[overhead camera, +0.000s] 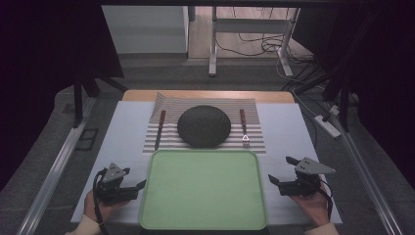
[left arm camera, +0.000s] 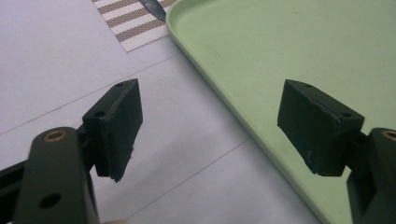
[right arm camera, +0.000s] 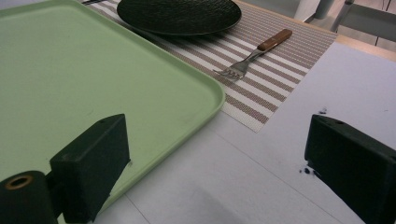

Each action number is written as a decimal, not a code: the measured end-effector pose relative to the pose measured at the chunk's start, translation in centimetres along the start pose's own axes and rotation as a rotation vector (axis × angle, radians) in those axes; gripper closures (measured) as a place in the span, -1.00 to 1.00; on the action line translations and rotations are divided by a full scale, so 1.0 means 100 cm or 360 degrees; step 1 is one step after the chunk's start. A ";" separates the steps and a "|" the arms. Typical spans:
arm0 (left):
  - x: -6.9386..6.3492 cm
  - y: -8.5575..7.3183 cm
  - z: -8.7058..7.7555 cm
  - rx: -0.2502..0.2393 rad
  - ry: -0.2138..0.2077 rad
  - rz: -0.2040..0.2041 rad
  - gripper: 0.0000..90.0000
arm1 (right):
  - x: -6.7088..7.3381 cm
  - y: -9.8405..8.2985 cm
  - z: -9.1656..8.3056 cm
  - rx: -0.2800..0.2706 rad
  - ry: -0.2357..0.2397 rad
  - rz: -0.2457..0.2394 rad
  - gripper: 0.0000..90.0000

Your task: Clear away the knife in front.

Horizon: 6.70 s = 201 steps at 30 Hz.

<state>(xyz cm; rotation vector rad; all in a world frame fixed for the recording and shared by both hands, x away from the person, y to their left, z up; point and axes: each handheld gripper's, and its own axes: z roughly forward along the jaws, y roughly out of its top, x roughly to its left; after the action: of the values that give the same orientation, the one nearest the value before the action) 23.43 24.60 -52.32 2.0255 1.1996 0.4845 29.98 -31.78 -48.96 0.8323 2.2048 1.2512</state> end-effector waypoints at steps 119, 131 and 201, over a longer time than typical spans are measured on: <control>0.044 0.132 0.132 0.0221 -0.0186 0.0093 0.96 | -0.001 -0.006 0.012 0.0129 0.0054 0.0023 -0.84; 0.052 0.120 0.140 0.0326 -0.0214 0.0057 0.97 | -0.001 -0.006 0.011 0.0135 0.0056 0.0018 -0.82; 0.129 0.170 0.190 0.0395 0.0184 -0.0003 0.97 | 0.002 -0.008 0.008 0.0129 0.0067 0.0027 -0.82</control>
<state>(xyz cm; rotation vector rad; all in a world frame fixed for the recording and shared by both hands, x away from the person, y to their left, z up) 51.91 23.12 -52.92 2.2300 1.3889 0.4766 30.16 -31.48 -50.04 0.8652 2.3001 1.2045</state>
